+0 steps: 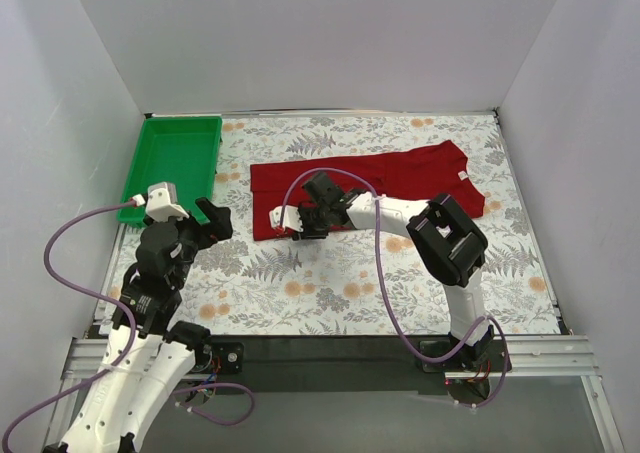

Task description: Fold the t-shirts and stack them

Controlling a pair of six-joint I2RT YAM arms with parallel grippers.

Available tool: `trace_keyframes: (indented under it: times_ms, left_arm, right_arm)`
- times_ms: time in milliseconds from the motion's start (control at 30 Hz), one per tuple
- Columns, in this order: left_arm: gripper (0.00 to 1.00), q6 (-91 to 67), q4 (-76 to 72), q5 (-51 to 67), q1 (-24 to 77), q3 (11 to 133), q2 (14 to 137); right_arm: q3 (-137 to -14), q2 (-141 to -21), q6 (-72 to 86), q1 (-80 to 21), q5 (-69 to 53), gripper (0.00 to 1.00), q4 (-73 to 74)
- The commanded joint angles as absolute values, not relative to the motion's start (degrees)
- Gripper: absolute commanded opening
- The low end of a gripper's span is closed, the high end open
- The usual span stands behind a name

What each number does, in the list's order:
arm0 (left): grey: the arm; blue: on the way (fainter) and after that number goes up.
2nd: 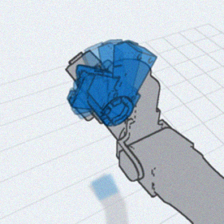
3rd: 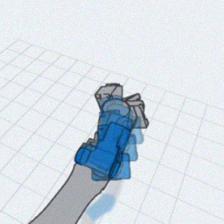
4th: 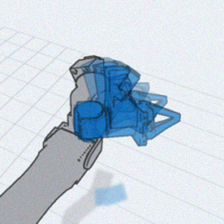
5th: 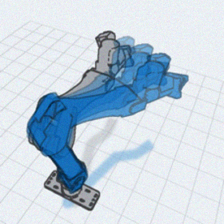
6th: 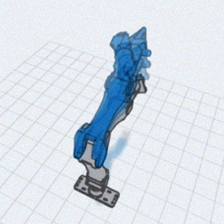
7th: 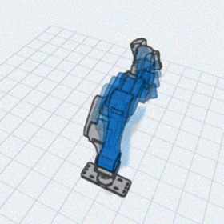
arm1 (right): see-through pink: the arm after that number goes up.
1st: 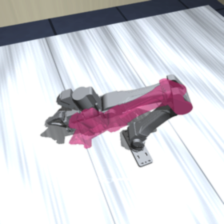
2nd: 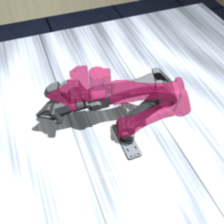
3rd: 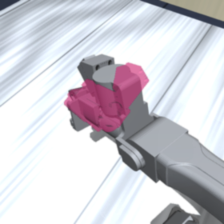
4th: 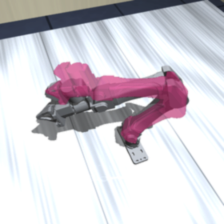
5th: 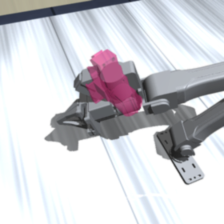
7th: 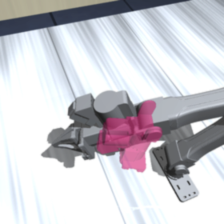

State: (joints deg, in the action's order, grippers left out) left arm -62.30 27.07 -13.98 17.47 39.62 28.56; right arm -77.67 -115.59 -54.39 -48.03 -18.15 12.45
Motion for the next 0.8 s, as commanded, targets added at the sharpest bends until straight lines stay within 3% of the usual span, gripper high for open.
trace_keyframes:
  times_ms: [0,133,367,767]
  left_arm:
    - [0.84,-60.8,28.0,-14.5,17.5,38.7,28.7]
    - [0.84,-60.8,27.9,-14.2,17.5,38.6,28.4]
    - [0.84,-60.8,27.4,-12.8,17.5,38.1,28.8]
    - [0.85,-58.5,24.2,-3.8,17.5,37.5,31.1]
  right_arm:
    - [-80.2,-117.1,-53.1,-48.1,-15.1,0.35,11.8]
    - [-80.0,-117.8,-53.0,-48.1,-14.2,0.26,12.0]
    - [-76.5,-115.7,-53.9,-48.2,-15.2,0.01,12.6]
    - [-45.3,-89.1,-68.4,-51.6,-29.6,0.01,21.8]
